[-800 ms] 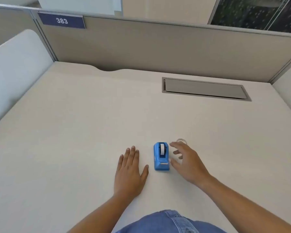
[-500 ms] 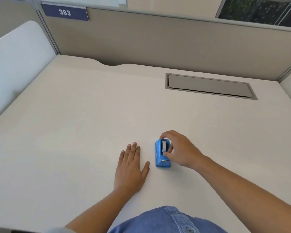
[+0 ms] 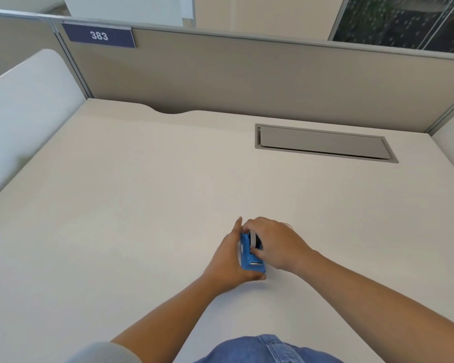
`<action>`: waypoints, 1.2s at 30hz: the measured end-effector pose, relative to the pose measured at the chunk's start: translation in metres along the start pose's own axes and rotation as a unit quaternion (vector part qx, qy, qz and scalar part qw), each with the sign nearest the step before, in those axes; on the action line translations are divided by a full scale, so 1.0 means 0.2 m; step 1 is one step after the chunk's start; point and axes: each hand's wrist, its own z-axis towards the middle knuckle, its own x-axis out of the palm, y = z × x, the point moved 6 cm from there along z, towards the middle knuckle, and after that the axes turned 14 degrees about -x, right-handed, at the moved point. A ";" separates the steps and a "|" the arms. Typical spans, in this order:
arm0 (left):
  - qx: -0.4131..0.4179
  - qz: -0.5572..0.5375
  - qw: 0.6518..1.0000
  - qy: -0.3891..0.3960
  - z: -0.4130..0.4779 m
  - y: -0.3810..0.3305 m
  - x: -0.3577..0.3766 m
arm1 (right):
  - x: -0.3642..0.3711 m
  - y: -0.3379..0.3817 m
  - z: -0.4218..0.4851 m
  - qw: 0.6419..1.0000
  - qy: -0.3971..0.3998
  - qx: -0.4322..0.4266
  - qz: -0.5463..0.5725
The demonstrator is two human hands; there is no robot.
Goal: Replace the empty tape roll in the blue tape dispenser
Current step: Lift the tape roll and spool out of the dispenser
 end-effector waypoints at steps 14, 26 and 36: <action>0.021 -0.001 0.999 -0.050 0.00 0.02 -0.01 | -0.04 -0.01 0.05 0.999 0.044 0.013 -0.015; 0.028 0.003 0.999 -0.028 0.02 0.00 -0.01 | -0.05 -0.02 0.06 0.998 0.063 0.017 0.002; 0.025 0.037 0.999 -0.028 0.02 -0.01 -0.02 | -0.08 -0.04 0.11 0.992 0.097 0.051 0.060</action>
